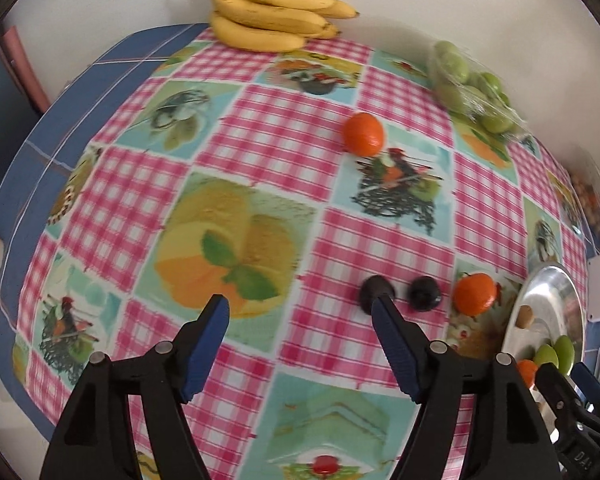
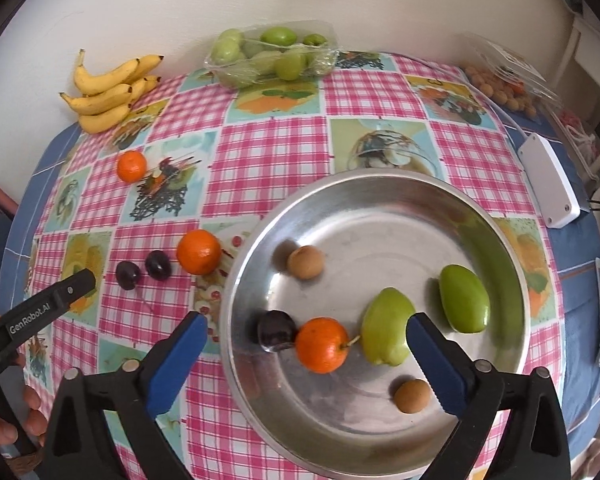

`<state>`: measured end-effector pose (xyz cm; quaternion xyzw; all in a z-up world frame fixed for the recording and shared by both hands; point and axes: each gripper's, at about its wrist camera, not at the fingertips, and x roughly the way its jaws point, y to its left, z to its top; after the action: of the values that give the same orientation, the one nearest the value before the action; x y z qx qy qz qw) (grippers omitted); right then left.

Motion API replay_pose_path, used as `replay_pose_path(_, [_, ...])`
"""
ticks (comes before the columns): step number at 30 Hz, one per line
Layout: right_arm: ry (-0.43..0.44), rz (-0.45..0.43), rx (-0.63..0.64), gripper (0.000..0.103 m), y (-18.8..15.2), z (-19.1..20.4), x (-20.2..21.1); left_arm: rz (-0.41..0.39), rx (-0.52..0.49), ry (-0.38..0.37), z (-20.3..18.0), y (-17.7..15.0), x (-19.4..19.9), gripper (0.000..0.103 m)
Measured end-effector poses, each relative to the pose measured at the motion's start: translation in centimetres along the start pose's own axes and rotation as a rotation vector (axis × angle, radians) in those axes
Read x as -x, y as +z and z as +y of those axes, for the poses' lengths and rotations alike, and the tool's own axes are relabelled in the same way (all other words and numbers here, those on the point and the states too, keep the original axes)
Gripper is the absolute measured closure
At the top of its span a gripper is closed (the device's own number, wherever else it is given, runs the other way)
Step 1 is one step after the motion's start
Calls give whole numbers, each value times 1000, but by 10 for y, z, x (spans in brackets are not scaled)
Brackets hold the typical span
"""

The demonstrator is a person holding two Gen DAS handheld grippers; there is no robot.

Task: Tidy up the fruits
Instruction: 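Withdraw both tools from the bowl toward the dark plums and tangerine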

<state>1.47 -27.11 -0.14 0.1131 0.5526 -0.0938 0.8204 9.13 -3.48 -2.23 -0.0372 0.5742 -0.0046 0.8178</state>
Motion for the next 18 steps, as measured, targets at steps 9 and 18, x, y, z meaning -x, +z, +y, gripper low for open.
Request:
replay_pose_path(9, [18,0,25,0,0,18,-2,-40,41,33,29,-2,9,17])
replay_pose_path(18, [49,-4,89,0,-3,51,-5,-91,111,40,60,0,23,9])
